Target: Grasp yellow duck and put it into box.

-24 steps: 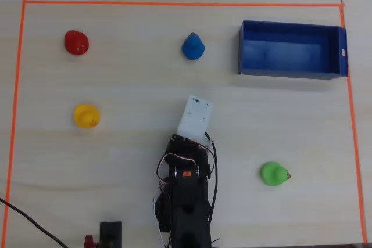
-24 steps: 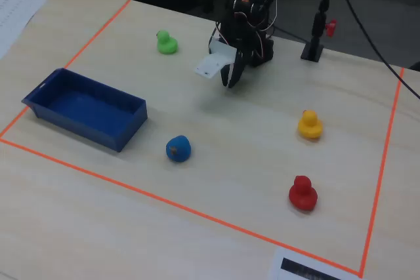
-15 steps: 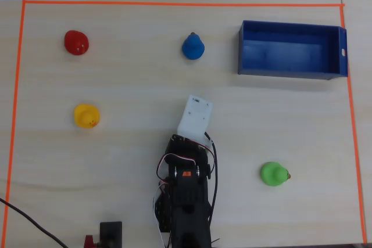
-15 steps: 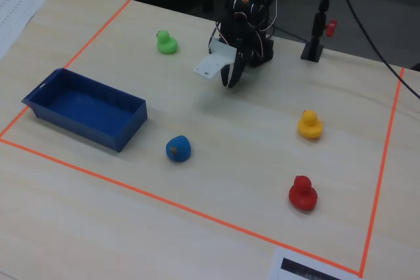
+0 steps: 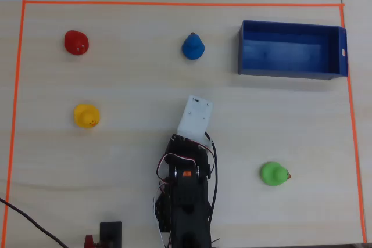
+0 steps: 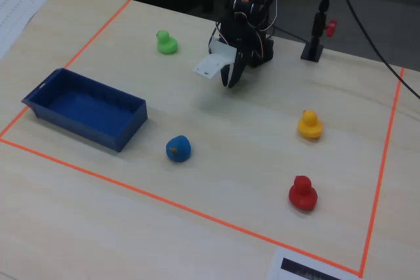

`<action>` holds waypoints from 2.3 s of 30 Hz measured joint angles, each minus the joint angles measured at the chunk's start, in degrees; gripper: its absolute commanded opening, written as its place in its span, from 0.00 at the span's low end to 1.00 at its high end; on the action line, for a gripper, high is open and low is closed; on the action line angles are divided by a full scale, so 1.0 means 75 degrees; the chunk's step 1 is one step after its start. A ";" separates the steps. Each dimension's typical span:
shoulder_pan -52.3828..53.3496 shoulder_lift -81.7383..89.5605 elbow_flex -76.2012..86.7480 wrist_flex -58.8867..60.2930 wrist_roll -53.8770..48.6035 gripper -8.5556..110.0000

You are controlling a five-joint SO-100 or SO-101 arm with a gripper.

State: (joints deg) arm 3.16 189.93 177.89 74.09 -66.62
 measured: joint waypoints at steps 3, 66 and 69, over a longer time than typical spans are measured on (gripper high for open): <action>0.0000 0.0000 0.0000 0.0000 0.0000 0.09; -0.5379 -0.9879 -0.8812 0.1254 0.4359 0.55; -0.5953 -1.0137 -0.9141 0.1301 0.4723 0.55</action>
State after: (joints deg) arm -41.48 113.91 109.34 83.85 -31.20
